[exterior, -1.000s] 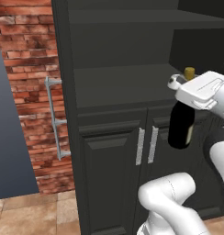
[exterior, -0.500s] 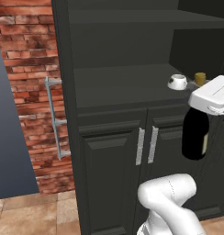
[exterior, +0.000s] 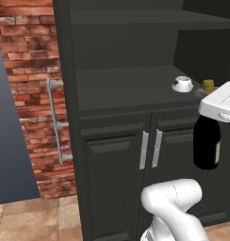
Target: Open the cabinet directly in front. Then move the wine and the mug to the dining counter with the candle on it.
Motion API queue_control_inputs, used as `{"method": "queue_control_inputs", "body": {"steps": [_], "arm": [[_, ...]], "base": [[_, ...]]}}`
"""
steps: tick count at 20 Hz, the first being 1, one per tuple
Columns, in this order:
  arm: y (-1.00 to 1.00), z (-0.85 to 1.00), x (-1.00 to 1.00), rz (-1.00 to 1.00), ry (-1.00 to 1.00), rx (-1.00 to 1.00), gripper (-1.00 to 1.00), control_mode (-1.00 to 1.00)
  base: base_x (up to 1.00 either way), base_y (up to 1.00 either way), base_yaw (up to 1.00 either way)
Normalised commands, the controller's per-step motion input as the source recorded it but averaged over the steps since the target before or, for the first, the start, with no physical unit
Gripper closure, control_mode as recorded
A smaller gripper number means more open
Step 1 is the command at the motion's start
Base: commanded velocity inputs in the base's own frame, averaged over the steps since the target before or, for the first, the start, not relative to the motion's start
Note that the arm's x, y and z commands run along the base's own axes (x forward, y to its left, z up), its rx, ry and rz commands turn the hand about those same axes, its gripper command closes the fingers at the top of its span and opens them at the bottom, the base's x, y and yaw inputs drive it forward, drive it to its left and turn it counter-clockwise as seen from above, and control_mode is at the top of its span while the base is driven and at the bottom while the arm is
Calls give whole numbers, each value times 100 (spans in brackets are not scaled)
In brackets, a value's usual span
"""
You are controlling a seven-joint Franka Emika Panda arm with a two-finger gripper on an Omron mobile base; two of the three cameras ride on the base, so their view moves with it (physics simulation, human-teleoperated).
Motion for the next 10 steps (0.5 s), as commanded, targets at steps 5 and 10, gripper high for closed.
{"method": "queue_control_inputs", "body": {"steps": [5,10], "arm": [[0,0,0,0,0,0,100,100],[0,0,0,0,0,0,100,100]], "base": [[-18,0,0],[-63,-4,0]]}}
